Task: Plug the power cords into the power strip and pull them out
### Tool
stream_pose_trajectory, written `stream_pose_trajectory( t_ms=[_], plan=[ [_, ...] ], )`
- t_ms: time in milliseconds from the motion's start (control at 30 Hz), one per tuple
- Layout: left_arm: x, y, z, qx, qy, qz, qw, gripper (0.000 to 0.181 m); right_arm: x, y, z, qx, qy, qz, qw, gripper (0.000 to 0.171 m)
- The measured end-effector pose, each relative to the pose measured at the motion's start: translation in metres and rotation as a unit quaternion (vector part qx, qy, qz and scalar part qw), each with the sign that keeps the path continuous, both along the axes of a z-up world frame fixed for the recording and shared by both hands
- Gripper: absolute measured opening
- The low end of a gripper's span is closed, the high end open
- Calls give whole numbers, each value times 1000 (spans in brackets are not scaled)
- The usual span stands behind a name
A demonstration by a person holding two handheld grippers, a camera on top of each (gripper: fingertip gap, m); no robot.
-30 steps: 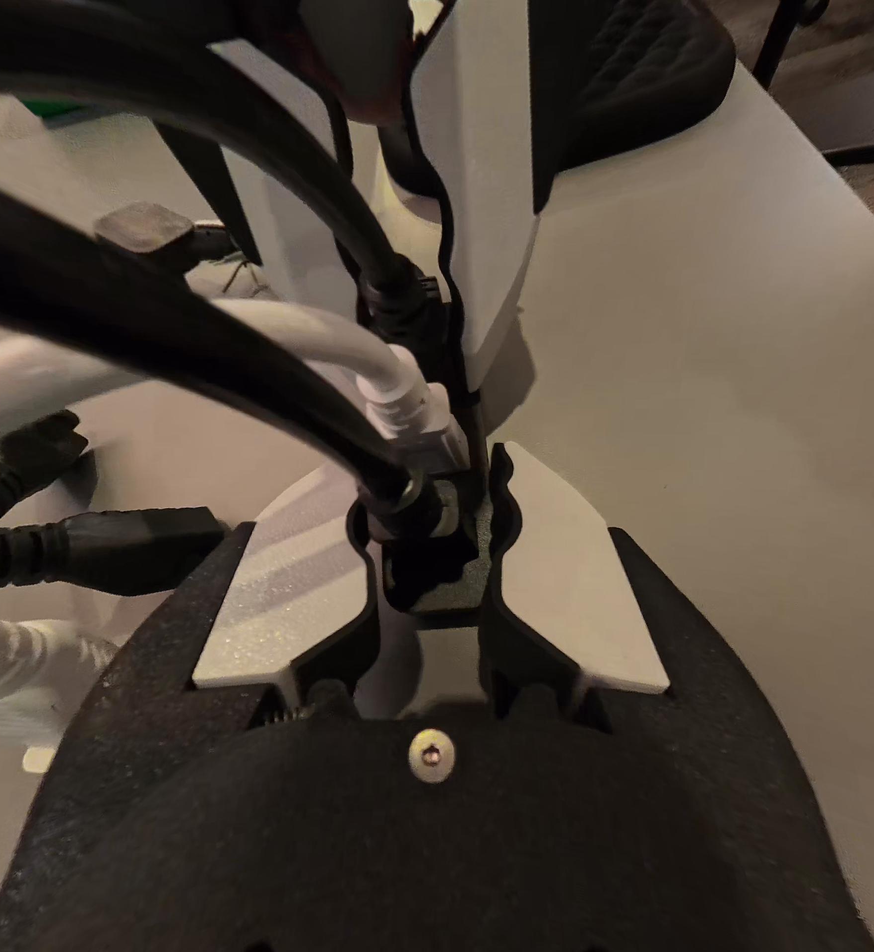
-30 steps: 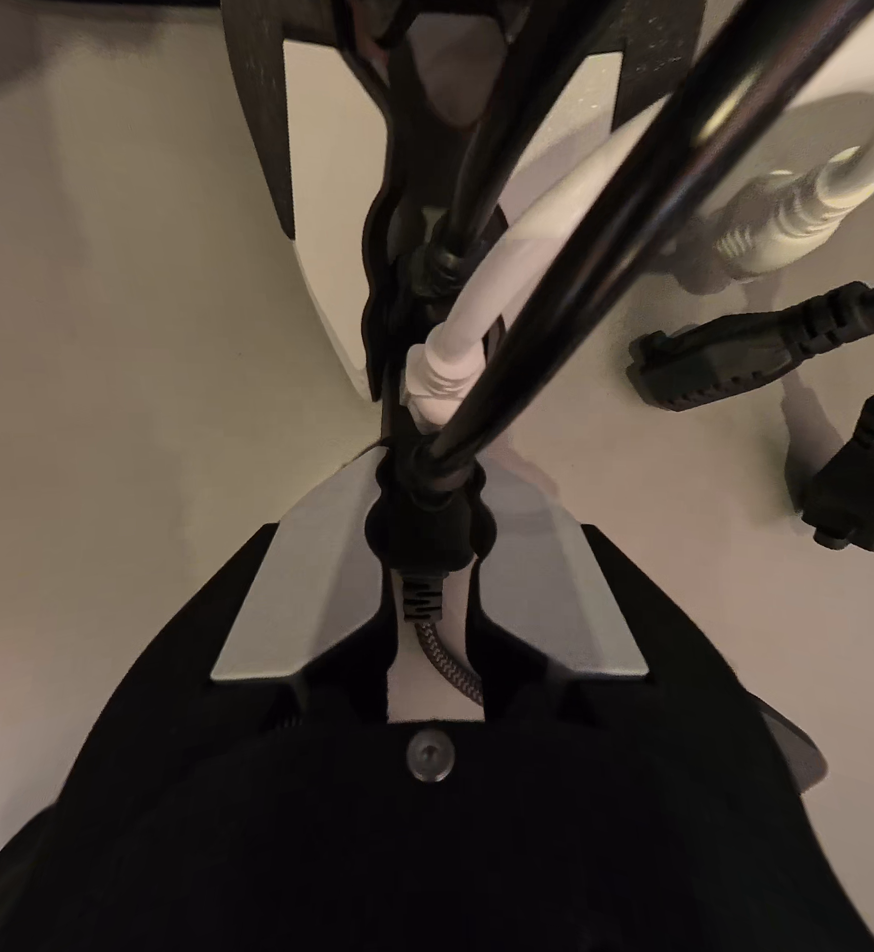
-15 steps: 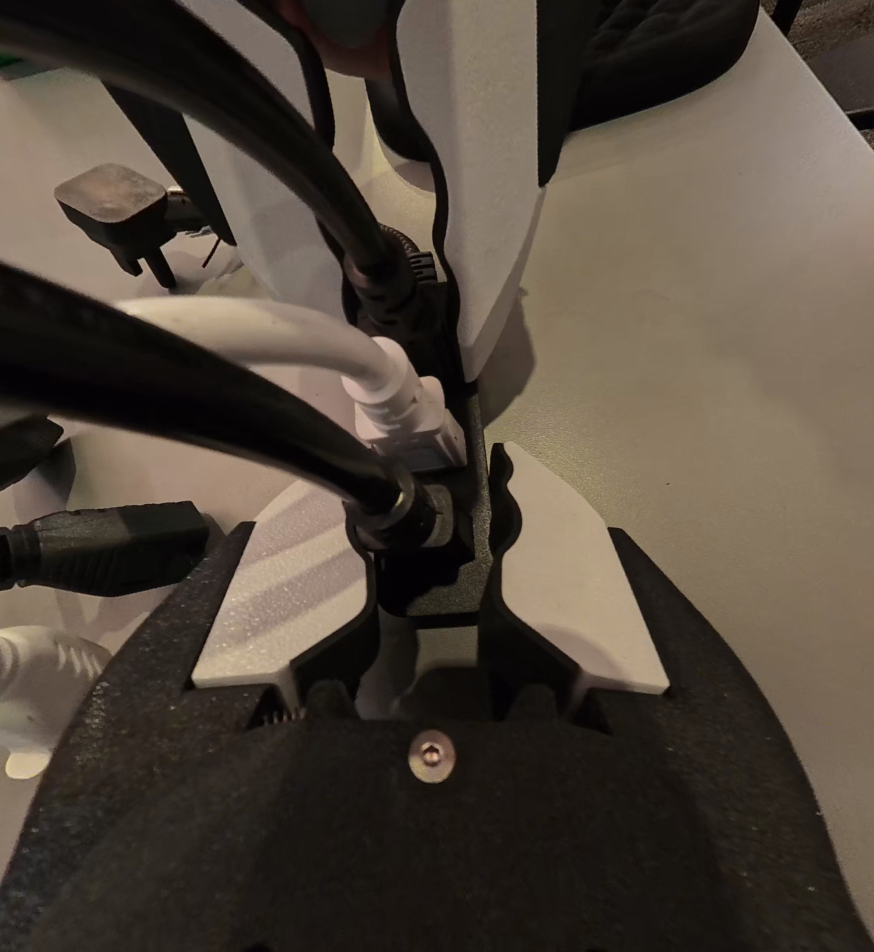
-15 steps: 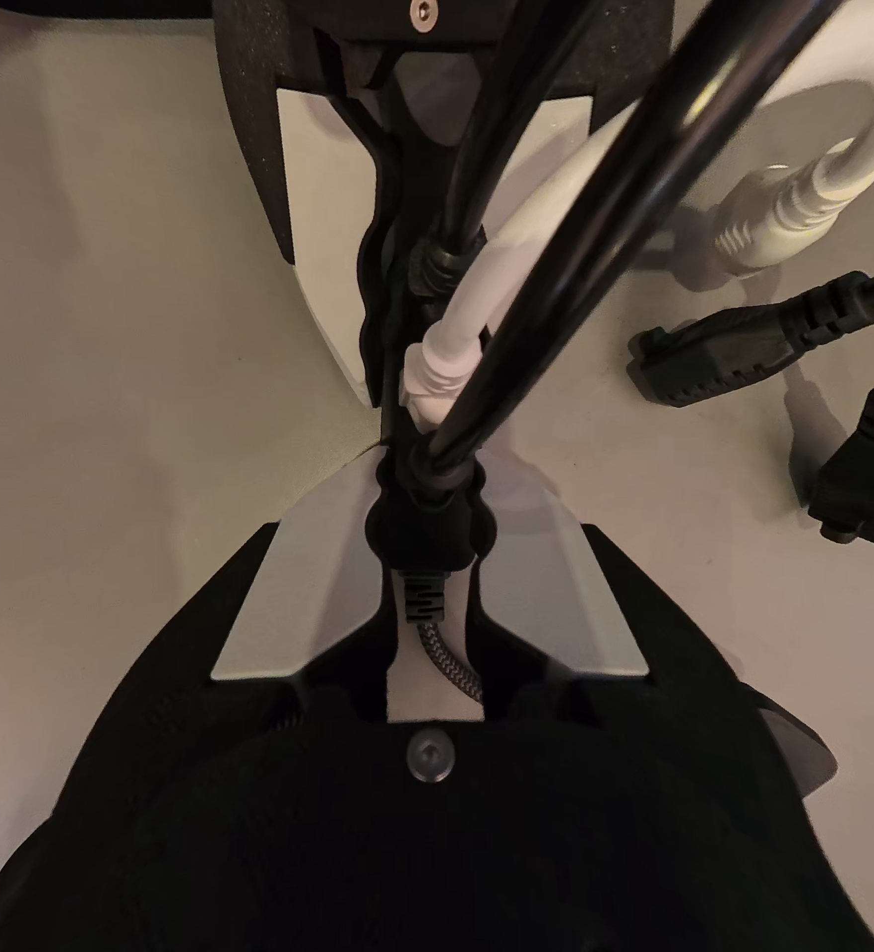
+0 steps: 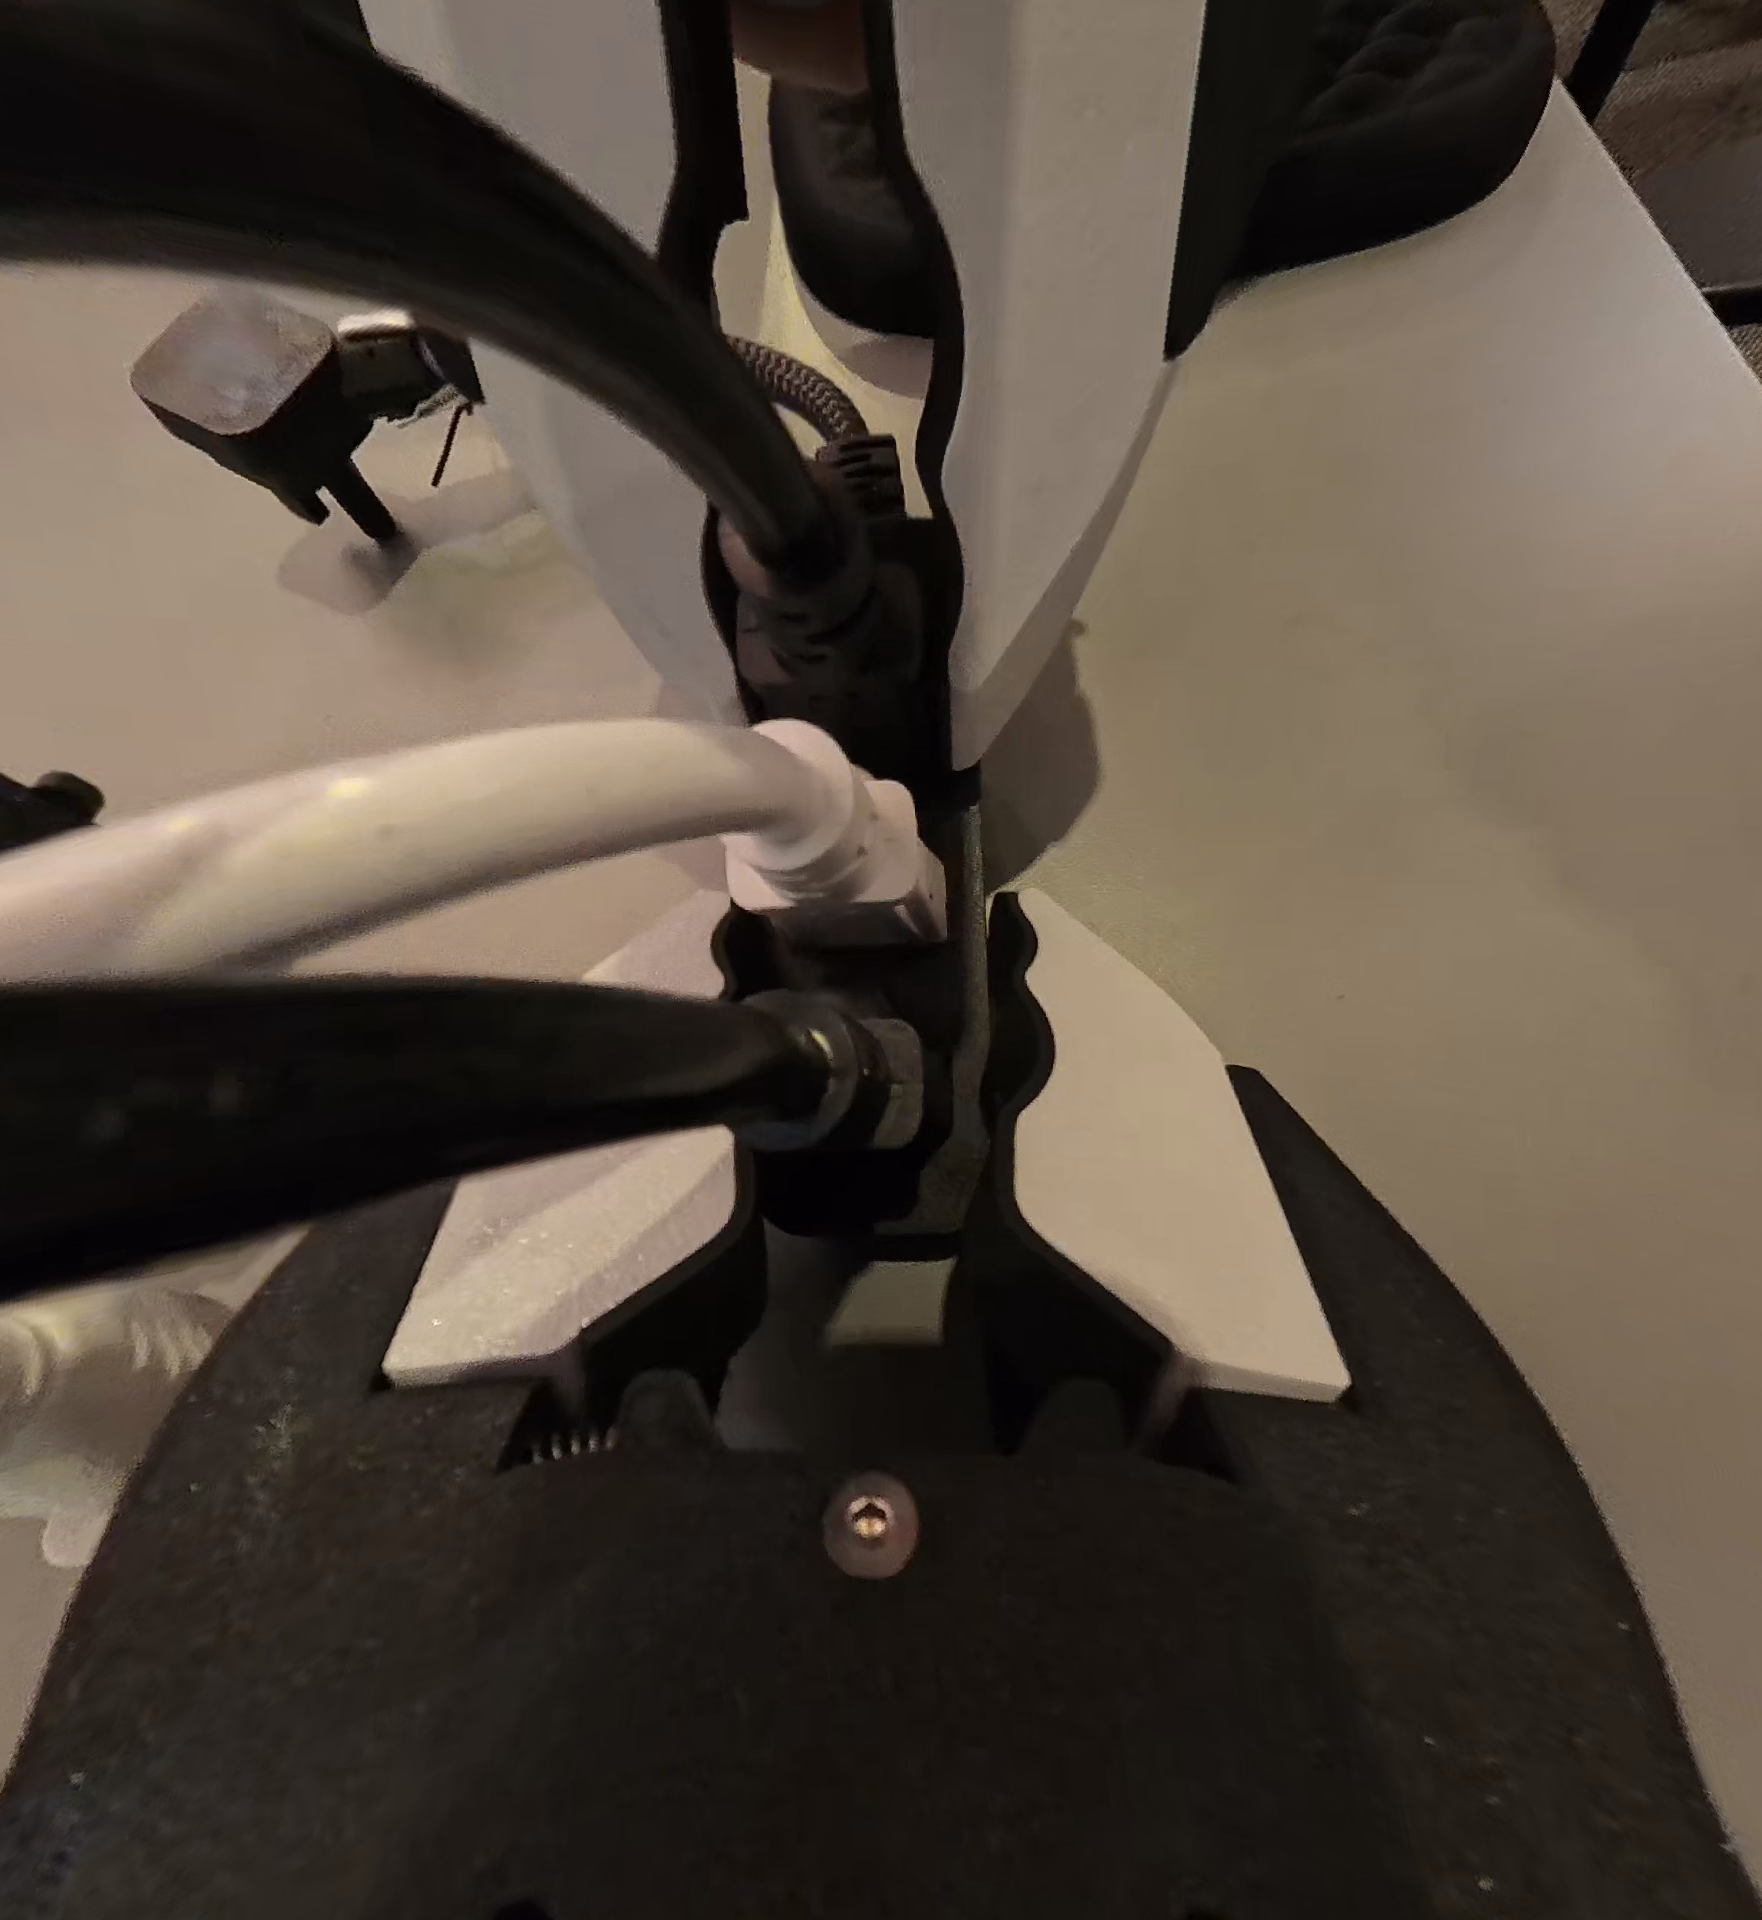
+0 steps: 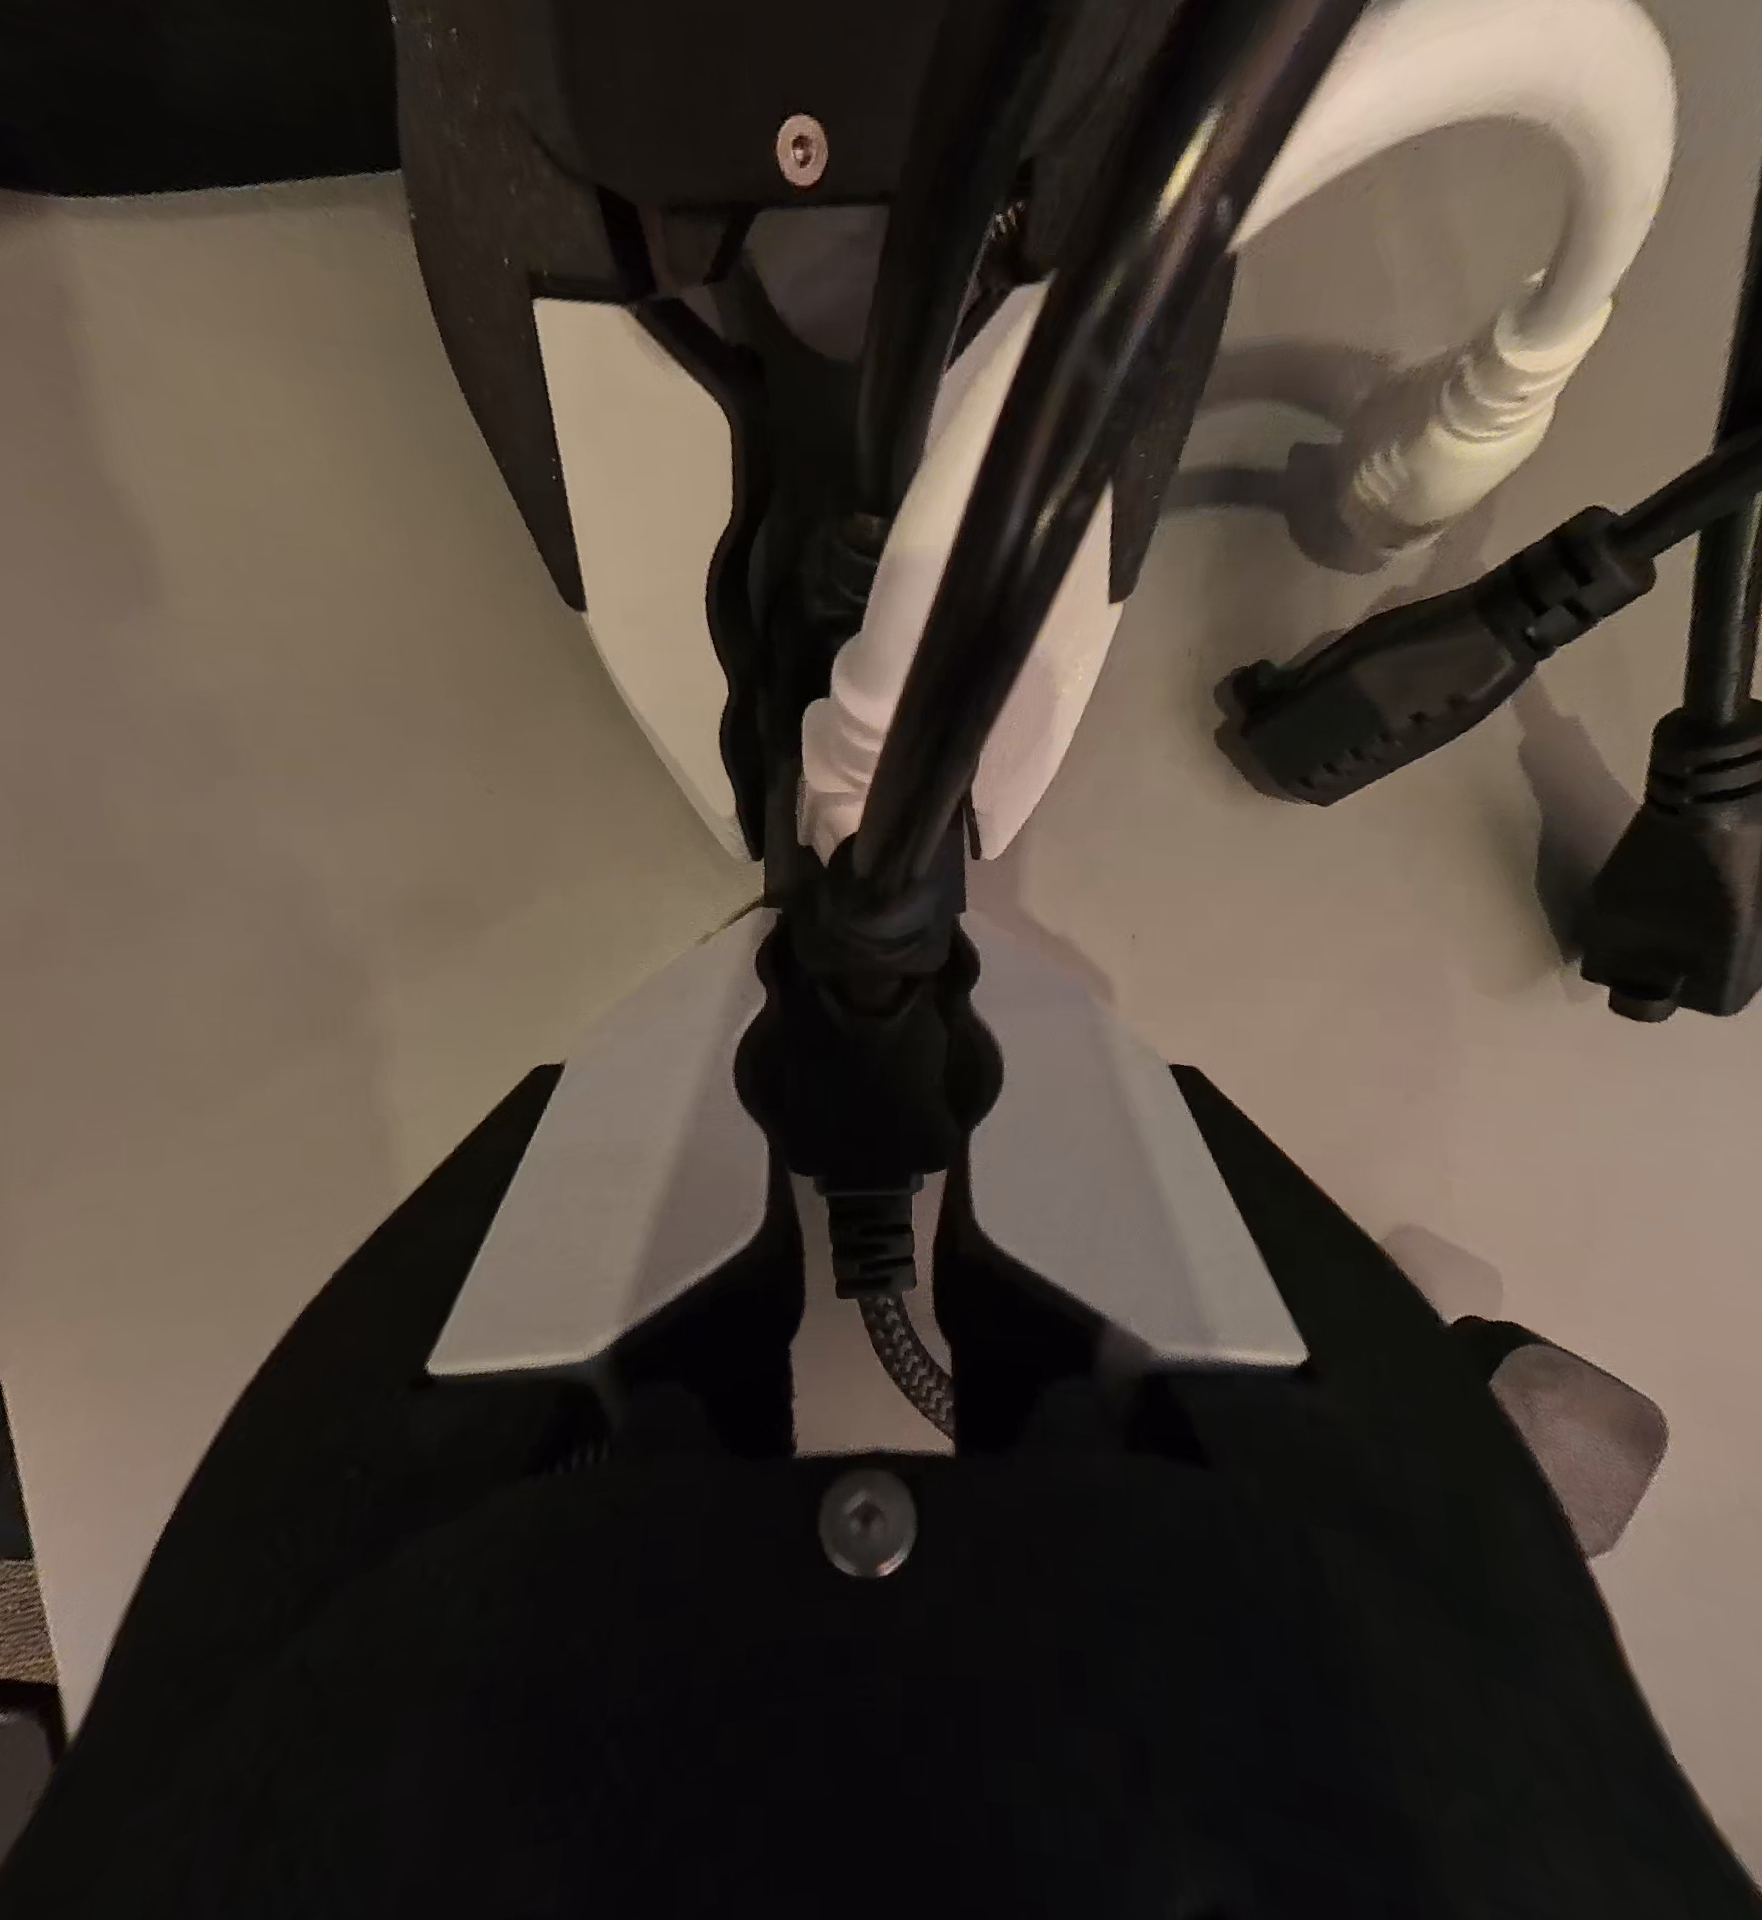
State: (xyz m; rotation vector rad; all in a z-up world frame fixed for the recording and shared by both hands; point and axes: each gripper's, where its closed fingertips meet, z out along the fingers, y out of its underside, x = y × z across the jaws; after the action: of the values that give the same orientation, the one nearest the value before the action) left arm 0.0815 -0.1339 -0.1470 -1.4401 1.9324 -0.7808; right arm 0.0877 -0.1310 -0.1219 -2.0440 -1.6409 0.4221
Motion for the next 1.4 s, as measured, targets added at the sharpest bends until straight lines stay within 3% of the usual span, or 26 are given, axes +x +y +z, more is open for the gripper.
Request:
stream_pose_trajectory(
  t_ms=[200,400,500,633,733,800,933,1000,1167,1300,1400],
  plan=[
    [2,-3,-2,-3,-4,0,1000,44,2,-3,-4,1,15,10,1000,25],
    [0,-3,-6,-17,15,-3,1000,45,11,-5,-9,-19,158,-64,985,32],
    [-1,-5,-2,-35,11,-14,999,46,20,-9,1,48,186,-70,979,39],
    [-8,-3,25,-58,-26,-13,998,55,26,-7,19,131,221,-92,962,36],
    [-26,2,41,-69,-12,8,998,57,36,1,32,170,250,-135,944,0],
    [-40,3,57,-77,-17,26,997,49,43,3,43,186,274,-170,928,0],
    [-48,6,112,-70,-123,84,986,39,50,-5,58,207,321,-219,898,0],
    [-46,1,134,-29,-135,87,987,39,45,-14,48,210,299,-216,905,0],
    [-18,-1,143,138,3,37,990,42,34,-18,33,300,181,-194,916,0],
    [6,-4,132,180,148,-44,971,37,33,-18,19,351,90,-181,915,2],
    [15,-3,114,190,260,-85,943,36,37,-18,16,395,37,-195,897,15]
  ],
)
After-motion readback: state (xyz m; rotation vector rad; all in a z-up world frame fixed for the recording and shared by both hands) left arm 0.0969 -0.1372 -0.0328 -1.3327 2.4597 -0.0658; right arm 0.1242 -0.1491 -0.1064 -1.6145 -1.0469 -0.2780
